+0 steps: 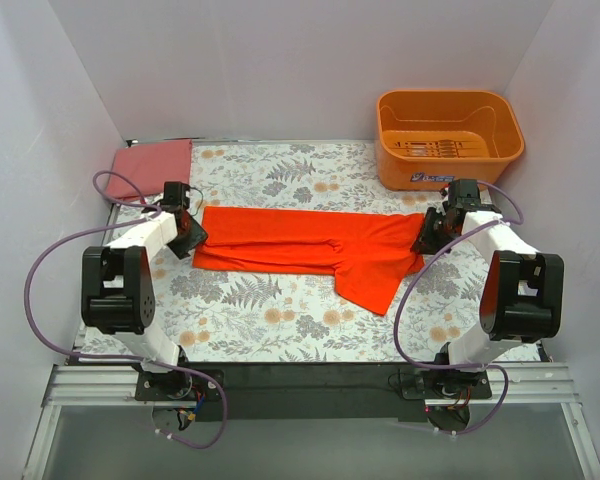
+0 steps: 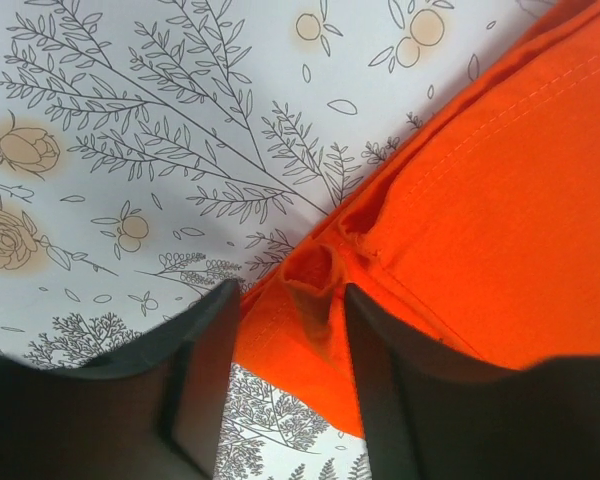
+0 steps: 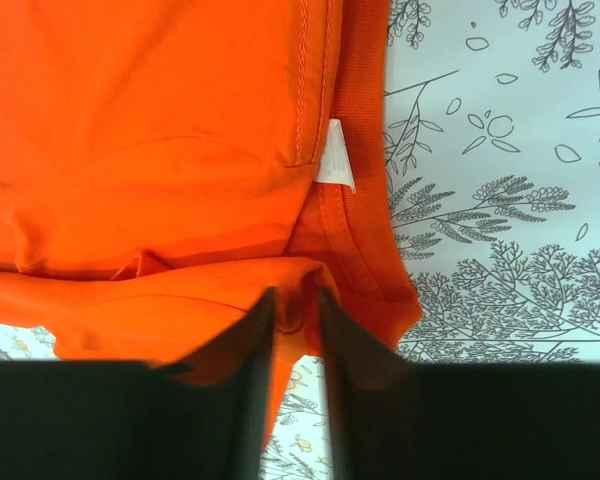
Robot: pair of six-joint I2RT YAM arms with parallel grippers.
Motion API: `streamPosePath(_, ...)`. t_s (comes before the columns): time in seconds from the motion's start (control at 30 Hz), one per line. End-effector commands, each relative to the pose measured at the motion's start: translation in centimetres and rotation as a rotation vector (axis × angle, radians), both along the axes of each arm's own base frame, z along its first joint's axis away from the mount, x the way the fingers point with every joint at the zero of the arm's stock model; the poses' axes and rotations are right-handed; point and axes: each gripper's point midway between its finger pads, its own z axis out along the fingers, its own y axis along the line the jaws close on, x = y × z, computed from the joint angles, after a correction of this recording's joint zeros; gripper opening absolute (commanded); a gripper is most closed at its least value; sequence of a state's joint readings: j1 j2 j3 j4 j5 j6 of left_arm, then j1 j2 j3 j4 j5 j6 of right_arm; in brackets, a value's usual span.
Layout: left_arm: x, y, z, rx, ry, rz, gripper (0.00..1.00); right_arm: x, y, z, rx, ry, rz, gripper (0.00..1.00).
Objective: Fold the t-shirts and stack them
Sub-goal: Fold the tshirt
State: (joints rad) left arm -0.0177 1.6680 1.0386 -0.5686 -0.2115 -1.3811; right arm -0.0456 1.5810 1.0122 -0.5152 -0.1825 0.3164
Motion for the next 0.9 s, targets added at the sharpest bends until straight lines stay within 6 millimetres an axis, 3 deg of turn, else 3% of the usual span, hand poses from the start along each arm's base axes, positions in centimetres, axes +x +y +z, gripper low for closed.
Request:
streamPosePath(0.0, 0.8, 0.4, 3.3, 0.013, -0.109, -0.003, 0.48, 2.1, -0.1, 2.2, -0.017, -0.1, 0.011, 0.38)
streamPosePath(0.1, 0.6, 0.4, 4.9, 0.015, -0.154, -0.009, 0.53, 2.0, 0.5, 4.0, -0.036, -0.156, 0.03, 0.54)
streamPosePath(0.2, -0.4, 0.4, 6.5, 0.024, -0.204, -0.009, 0.54, 1.1, 1.4, 5.5, -0.095, -0.218, 0.06, 0.56)
streamPosePath(0.3, -2.4, 0.3, 6.5, 0.029, -0.217, -0.013, 0.54, -0.8, 3.2, 6.2, -0.113, -0.254, 0.123, 0.55)
streamPosePath(0.43, -5.1, -0.2, 5.1, 0.014, -0.197, -0.024, 0.55, -4.5, 6.3, 5.6, -0.116, -0.259, 0.229, 0.55)
streamPosePath(0.47, -6.1, -0.2, 4.3, 0.018, -0.186, -0.029, 0.55, -5.9, 7.7, 4.7, -0.116, -0.242, 0.287, 0.55)
streamPosePath(0.57, -7.0, -0.3, 3.9, 0.017, -0.195, -0.04, 0.55, -8.3, 10.7, 3.7, -0.114, -0.231, 0.417, 0.55)
streamPosePath(0.87, -7.5, -0.9, 4.4, 0.019, -0.262, -0.078, 0.55, -12.1, 13.9, -0.4, -0.261, -0.12, 0.587, 0.57)
